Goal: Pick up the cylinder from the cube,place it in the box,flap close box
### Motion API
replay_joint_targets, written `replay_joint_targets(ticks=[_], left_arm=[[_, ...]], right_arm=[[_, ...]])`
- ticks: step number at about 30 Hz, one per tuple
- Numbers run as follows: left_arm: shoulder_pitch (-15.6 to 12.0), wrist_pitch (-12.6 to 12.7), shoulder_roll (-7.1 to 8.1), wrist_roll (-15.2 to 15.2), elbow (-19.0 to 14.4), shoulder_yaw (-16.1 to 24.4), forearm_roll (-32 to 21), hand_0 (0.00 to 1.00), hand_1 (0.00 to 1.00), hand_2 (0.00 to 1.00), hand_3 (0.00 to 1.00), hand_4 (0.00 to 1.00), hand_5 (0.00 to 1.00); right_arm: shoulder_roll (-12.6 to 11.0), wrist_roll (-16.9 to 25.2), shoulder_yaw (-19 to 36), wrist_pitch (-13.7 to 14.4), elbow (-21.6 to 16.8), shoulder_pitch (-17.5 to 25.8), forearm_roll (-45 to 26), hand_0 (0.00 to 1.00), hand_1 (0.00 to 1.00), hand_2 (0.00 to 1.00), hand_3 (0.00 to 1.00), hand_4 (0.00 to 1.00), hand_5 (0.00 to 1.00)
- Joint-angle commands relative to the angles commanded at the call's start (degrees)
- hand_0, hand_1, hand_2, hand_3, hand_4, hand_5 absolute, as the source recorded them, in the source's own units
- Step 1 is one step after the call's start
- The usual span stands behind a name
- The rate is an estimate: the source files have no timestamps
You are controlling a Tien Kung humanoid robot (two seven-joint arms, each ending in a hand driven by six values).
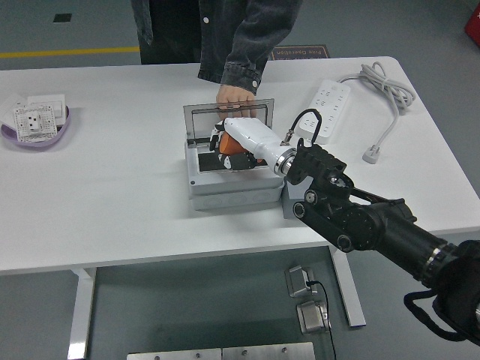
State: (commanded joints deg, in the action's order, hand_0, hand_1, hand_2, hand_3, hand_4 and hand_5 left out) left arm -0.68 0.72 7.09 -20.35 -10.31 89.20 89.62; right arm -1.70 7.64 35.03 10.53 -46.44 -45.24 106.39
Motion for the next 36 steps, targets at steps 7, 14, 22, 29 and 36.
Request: replay_joint_targets(ticks=[7, 14, 22, 29, 36], left_arm=[[0.22, 0.00, -0.09, 0.19, 0.00, -0.03, 0.10, 0.716, 0.747, 0.748, 0.856, 0.756, 0.389], [0.13, -0.02, -0.12, 0.11, 0.00, 0.18, 0.32, 0.714, 0.746, 0.746, 0.853, 0.755, 0.388], [-0.19, 0.08, -0.39, 0.24, 0.00, -0.07, -0.38, 0.713, 0.747, 0.746, 0.854, 0.754, 0.387], [-1.07, 0.20, -0.62, 0.08, 0.00, 0.17, -0.76, 0.713, 0.747, 0.746, 0.854, 0.754, 0.386], [-0.94, 0.17, -0.37, 0.13, 0.00, 0.18, -0.66, 0.713, 0.746, 0.746, 0.854, 0.753, 0.386]], right_arm=[[-0.28, -0.33, -0.35, 0.17, -0.27, -0.12, 3.92, 0.470, 0.621, 0.716, 0.848, 0.561, 0.019], [-0.97, 0.52, 0.44, 1.03, -0.77, 0.34, 2.22, 0.796, 0.772, 0.824, 0.988, 0.847, 0.181], [-4.77, 0.37, 2.61, 0.71, -7.00, 3.68, -4.12, 0.791, 0.766, 0.806, 0.957, 0.891, 0.230], [-12.13, -1.60, 6.47, -2.88, -18.78, 6.62, -14.02, 0.789, 0.758, 0.797, 0.946, 0.893, 0.239], [-13.99, -1.62, 9.19, -5.28, -22.35, 1.20, -20.36, 0.759, 0.718, 0.759, 0.886, 0.864, 0.277]])
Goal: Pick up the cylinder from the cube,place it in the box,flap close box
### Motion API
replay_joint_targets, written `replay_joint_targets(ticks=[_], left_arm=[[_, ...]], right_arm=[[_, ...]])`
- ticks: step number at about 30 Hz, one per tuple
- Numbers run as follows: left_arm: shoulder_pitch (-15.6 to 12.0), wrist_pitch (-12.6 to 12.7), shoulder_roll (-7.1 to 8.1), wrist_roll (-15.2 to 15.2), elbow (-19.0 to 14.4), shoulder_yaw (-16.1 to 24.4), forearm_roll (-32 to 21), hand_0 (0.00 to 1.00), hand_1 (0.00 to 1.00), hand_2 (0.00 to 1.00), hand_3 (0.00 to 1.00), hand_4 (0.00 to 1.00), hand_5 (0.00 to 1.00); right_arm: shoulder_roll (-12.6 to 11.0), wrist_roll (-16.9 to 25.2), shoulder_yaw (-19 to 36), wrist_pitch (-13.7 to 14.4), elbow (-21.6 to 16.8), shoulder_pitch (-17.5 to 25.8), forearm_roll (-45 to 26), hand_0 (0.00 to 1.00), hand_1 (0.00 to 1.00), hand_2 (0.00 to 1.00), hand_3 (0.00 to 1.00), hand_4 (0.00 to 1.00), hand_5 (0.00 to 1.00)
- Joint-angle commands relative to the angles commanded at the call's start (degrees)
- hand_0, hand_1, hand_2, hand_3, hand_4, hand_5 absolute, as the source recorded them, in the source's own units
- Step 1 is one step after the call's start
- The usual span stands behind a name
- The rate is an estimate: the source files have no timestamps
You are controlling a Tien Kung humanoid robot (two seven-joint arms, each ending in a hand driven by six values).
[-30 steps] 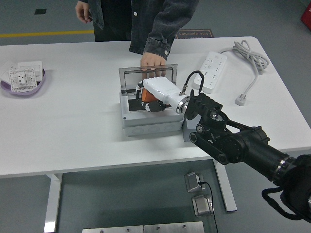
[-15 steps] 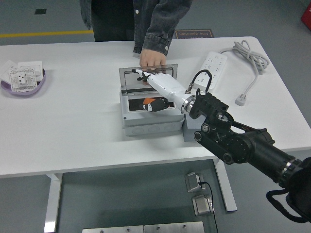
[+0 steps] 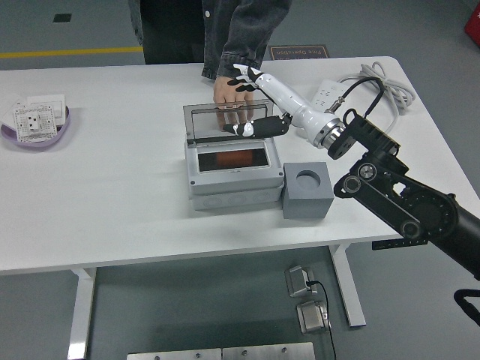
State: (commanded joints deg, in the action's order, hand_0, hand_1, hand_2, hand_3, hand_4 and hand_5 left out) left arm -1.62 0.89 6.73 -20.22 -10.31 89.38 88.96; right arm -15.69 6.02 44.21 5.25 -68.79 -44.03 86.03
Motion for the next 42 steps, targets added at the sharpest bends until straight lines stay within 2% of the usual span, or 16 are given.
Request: replay_joint_targets(ticks=[6, 11, 18, 20, 23, 27, 36, 42], left_arm=[[0.64, -0.31, 0.46, 0.20, 0.00, 0.35, 1.23, 0.713, 0.745, 0.744, 0.853, 0.752, 0.385], [1.20, -0.63, 0.93, 0.46, 0.00, 0.52, 1.66, 0.712, 0.745, 0.744, 0.853, 0.752, 0.387], [1.42, -0.78, 1.13, 0.71, 0.00, 0.49, 1.37, 0.712, 0.745, 0.743, 0.852, 0.751, 0.387], [1.40, -0.83, 1.02, 0.78, 0.00, 0.43, 1.22, 0.712, 0.744, 0.742, 0.852, 0.751, 0.388], [1.36, -0.85, 0.82, 0.89, 0.00, 0.35, 0.97, 0.712, 0.744, 0.742, 0.852, 0.751, 0.388], [1.33, -0.83, 0.68, 1.02, 0.00, 0.23, 0.65, 0.711, 0.741, 0.741, 0.849, 0.753, 0.390], [0.83, -0.39, 1.24, 1.51, 0.00, -0.21, -0.77, 0.710, 0.740, 0.740, 0.848, 0.754, 0.390], [0.71, -0.29, 0.91, 1.79, 0.00, -0.82, -1.66, 0.710, 0.740, 0.739, 0.847, 0.751, 0.388]], right_arm=[[3.17, 2.63, -1.45, 0.01, 9.12, -6.76, -0.41, 0.744, 0.698, 0.751, 0.857, 0.852, 0.281], [5.50, 4.28, -3.32, 0.37, 17.96, -10.43, -0.78, 0.744, 0.692, 0.749, 0.848, 0.857, 0.283], [7.61, 5.51, -6.09, 1.23, 28.25, -10.51, -2.96, 0.743, 0.687, 0.739, 0.831, 0.850, 0.283], [7.84, 5.51, -7.27, 1.54, 29.74, -9.84, -3.20, 0.746, 0.684, 0.737, 0.827, 0.842, 0.300], [7.76, 5.23, -9.12, 2.02, 29.15, -8.76, -3.14, 0.746, 0.684, 0.737, 0.827, 0.842, 0.300], [6.31, 4.56, -10.92, 2.60, 24.96, -7.60, -2.09, 0.747, 0.685, 0.737, 0.825, 0.845, 0.314], [0.72, 3.45, -12.88, 4.13, 12.95, -5.31, 1.34, 0.752, 0.683, 0.737, 0.823, 0.834, 0.318], [-2.12, 2.58, -13.89, 4.68, 5.61, -2.72, 3.04, 0.751, 0.677, 0.734, 0.822, 0.826, 0.313]])
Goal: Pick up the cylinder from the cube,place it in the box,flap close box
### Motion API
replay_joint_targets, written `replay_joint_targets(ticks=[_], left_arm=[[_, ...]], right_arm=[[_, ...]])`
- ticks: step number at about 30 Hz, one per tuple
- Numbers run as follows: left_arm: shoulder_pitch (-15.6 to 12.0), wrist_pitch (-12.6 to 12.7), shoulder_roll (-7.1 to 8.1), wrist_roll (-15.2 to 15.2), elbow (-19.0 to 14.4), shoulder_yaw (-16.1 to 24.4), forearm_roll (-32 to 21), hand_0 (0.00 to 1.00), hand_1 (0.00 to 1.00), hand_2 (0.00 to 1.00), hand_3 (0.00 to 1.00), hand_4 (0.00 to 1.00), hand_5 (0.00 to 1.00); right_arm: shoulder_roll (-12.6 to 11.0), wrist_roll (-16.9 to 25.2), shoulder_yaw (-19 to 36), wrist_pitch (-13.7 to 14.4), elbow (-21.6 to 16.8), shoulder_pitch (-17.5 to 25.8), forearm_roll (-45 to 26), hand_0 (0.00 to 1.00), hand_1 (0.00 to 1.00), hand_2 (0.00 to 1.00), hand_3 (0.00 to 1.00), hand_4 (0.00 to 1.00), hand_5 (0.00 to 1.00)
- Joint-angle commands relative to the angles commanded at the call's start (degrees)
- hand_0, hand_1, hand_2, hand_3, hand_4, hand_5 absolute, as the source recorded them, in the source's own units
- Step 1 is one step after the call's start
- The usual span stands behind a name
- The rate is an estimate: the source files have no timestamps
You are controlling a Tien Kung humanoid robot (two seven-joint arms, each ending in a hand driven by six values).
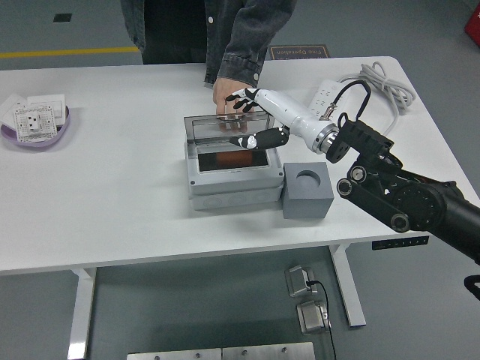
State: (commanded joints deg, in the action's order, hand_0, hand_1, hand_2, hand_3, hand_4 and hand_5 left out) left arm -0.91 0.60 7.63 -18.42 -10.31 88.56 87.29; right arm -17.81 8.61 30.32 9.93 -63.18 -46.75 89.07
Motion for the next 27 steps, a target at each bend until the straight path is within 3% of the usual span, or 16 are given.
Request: replay_joint_targets(ticks=[8, 27], left_arm=[[-0.20, 0.08, -0.31, 0.16, 0.00, -0.28, -0.43, 0.710, 0.739, 0.738, 0.845, 0.743, 0.381], [-0.71, 0.40, -0.39, 0.37, 0.00, -0.11, -0.64, 0.709, 0.738, 0.737, 0.844, 0.738, 0.376]], right_arm=[[-0.76, -0.14, 0.36, 0.35, -2.53, 3.93, -0.68, 0.739, 0.677, 0.738, 0.826, 0.798, 0.301], [-4.25, -0.69, 1.70, 1.79, -13.01, 11.91, -1.90, 0.733, 0.672, 0.742, 0.829, 0.782, 0.292]])
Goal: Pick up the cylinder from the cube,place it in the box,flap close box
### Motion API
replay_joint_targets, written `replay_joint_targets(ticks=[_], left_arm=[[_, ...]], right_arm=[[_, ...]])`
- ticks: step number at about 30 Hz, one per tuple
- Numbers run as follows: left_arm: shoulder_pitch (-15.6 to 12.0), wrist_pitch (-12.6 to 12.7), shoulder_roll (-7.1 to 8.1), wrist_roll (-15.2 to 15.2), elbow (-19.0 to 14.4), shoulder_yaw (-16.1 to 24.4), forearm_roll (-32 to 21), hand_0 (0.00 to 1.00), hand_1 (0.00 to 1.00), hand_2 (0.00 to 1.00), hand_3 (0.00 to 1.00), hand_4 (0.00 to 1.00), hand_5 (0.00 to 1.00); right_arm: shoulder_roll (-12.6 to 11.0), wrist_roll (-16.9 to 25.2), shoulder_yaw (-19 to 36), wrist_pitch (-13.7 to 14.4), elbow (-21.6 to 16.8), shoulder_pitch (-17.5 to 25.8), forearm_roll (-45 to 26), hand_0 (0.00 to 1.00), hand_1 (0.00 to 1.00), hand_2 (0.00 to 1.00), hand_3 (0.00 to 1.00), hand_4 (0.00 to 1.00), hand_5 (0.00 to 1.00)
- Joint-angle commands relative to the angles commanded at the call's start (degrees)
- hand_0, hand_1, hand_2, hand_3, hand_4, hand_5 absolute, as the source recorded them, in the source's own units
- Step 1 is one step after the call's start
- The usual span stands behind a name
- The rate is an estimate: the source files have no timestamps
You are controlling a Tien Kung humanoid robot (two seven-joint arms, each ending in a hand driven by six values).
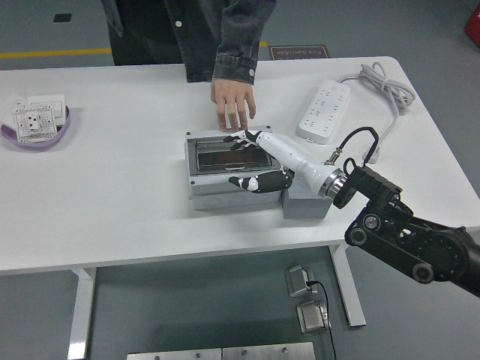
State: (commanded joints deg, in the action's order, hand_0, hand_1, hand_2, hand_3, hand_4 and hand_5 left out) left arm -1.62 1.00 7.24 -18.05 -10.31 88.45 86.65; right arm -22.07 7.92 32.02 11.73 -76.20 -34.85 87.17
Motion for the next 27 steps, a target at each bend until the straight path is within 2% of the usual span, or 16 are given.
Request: replay_joint_targets(ticks=[4, 8, 14, 20, 27], left_arm=[[0.01, 0.04, -0.07, 0.06, 0.00, 0.07, 0.04, 0.709, 0.738, 0.737, 0.844, 0.738, 0.376], [-0.13, 0.03, -0.17, 0.01, 0.00, 0.22, 0.22, 0.710, 0.738, 0.736, 0.843, 0.736, 0.375], [-0.69, -0.04, -0.28, -0.23, 0.00, 0.36, 0.37, 0.710, 0.738, 0.735, 0.842, 0.736, 0.376], [-1.28, 0.04, -0.40, -0.33, 0.00, 0.36, -0.12, 0.709, 0.737, 0.734, 0.841, 0.736, 0.376], [-1.54, 0.03, -0.32, -0.60, 0.00, 0.51, -0.28, 0.710, 0.735, 0.734, 0.841, 0.736, 0.374]], right_arm=[[-0.18, -0.19, 1.04, 0.11, -0.57, 1.16, -0.04, 0.733, 0.672, 0.742, 0.829, 0.782, 0.292], [-0.52, -0.83, 5.08, -0.16, -1.80, 3.84, 1.47, 0.732, 0.672, 0.741, 0.828, 0.773, 0.291], [-0.10, -2.23, 14.50, -1.24, -6.48, 10.80, 6.30, 0.732, 0.672, 0.741, 0.829, 0.767, 0.287], [0.68, -1.86, 24.97, -0.70, -12.01, 18.56, 10.73, 0.732, 0.671, 0.741, 0.828, 0.761, 0.287], [3.38, -0.96, 36.52, 0.10, -13.79, 26.91, 13.45, 0.725, 0.667, 0.736, 0.818, 0.761, 0.286]])
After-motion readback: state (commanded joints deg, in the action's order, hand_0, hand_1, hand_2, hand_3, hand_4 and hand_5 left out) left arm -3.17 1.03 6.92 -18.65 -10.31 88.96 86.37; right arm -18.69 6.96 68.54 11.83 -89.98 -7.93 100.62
